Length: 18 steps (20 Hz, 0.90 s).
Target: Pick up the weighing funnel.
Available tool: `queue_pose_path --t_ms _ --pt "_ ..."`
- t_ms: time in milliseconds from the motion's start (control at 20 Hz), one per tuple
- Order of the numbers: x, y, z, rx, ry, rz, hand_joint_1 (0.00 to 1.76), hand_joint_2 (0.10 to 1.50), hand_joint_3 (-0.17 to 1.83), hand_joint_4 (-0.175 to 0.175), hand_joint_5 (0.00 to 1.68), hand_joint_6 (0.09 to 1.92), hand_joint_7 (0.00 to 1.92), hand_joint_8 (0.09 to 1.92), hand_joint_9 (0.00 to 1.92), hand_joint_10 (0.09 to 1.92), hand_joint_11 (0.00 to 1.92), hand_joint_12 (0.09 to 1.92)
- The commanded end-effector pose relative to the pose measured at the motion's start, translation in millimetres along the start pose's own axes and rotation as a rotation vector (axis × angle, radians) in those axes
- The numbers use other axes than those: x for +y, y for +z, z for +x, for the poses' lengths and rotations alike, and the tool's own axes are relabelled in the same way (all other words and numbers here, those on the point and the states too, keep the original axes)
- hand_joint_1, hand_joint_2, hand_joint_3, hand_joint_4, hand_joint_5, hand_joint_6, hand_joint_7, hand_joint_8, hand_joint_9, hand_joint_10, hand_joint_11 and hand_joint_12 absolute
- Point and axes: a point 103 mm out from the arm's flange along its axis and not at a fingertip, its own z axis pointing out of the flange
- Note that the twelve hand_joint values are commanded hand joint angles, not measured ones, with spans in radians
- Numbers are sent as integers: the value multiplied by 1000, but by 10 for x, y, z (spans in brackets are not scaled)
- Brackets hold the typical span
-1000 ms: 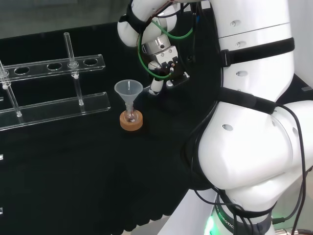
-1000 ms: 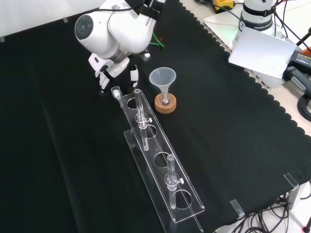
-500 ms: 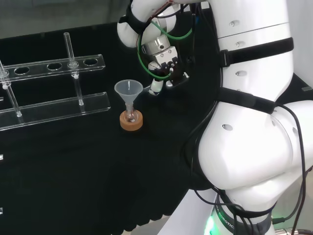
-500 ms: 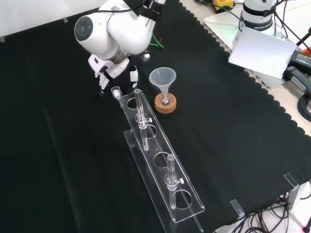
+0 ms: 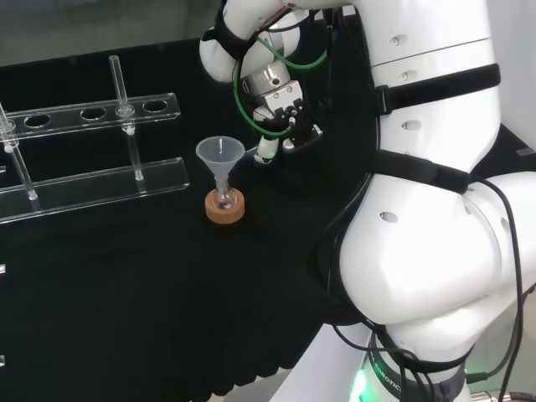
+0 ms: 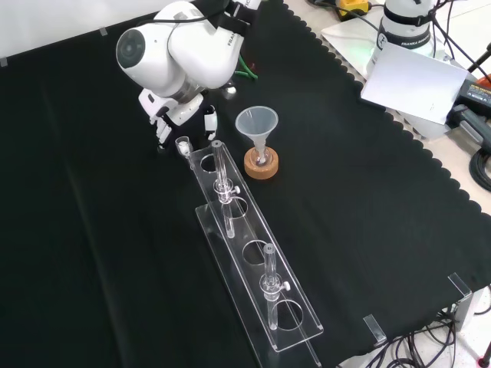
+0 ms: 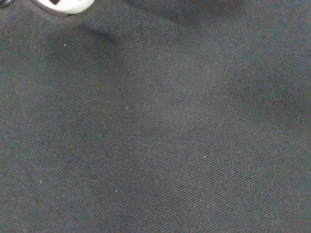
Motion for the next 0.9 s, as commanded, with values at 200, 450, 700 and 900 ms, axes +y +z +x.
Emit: queue_pose_path --t_ms 200,450,700,900 --pt "60 59 -58 9 -3 -1 799 684 521 -9 775 786 509 737 788 557 498 1285" --pt "52 41 -4 -7 8 3 804 698 531 -1 848 801 528 735 809 555 516 1280" --pt "49 24 -3 -6 7 -2 807 702 536 -2 864 798 540 732 823 551 530 1274" --pt "56 16 -15 -14 10 3 809 705 540 2 888 801 549 731 832 549 535 1271"
